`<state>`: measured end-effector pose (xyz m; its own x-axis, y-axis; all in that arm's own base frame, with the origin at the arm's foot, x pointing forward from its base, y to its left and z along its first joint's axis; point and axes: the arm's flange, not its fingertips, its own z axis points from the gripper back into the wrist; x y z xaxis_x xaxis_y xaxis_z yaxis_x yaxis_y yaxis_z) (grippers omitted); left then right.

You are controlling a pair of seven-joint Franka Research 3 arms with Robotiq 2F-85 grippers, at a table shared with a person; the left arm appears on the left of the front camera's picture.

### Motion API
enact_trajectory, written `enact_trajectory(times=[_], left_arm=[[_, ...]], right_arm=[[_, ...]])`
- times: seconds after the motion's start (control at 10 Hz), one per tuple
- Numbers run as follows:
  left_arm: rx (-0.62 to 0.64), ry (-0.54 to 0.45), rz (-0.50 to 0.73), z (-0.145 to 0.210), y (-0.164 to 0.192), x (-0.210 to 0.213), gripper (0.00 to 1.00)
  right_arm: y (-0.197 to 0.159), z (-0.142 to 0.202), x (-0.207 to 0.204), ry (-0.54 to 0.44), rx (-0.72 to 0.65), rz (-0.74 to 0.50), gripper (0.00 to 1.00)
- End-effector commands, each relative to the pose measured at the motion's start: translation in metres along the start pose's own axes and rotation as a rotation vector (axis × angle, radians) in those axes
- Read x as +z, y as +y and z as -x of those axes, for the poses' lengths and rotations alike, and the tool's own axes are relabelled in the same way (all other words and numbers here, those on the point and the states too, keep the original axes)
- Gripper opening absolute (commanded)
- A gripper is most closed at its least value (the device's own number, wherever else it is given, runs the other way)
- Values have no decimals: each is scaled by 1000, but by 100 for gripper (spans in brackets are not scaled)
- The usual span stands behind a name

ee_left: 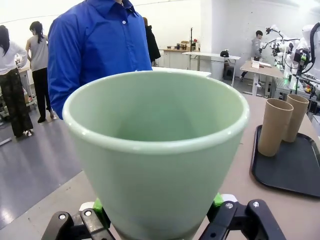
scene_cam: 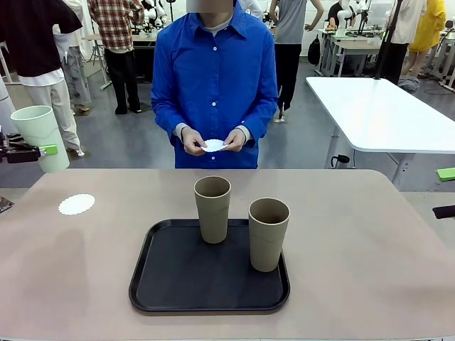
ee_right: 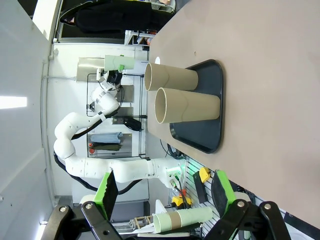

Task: Place coasters on the table and set cups on them.
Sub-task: Pick up one Reusable plastic cup and place it on a coaster set by the human.

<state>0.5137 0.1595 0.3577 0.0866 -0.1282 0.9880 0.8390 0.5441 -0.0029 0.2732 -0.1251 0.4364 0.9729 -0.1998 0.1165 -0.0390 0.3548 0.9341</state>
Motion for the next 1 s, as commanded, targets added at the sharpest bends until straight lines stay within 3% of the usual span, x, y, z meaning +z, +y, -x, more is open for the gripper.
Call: enact_trajectory(times=[0.0, 0.9], left_arm=[[8, -6, 2, -2, 0, 1, 85], [31, 69, 28, 60, 19, -34, 85]], right_arm=[[1, -2, -1, -5, 14, -22, 100], [1, -2, -1, -5, 14, -22, 100]])
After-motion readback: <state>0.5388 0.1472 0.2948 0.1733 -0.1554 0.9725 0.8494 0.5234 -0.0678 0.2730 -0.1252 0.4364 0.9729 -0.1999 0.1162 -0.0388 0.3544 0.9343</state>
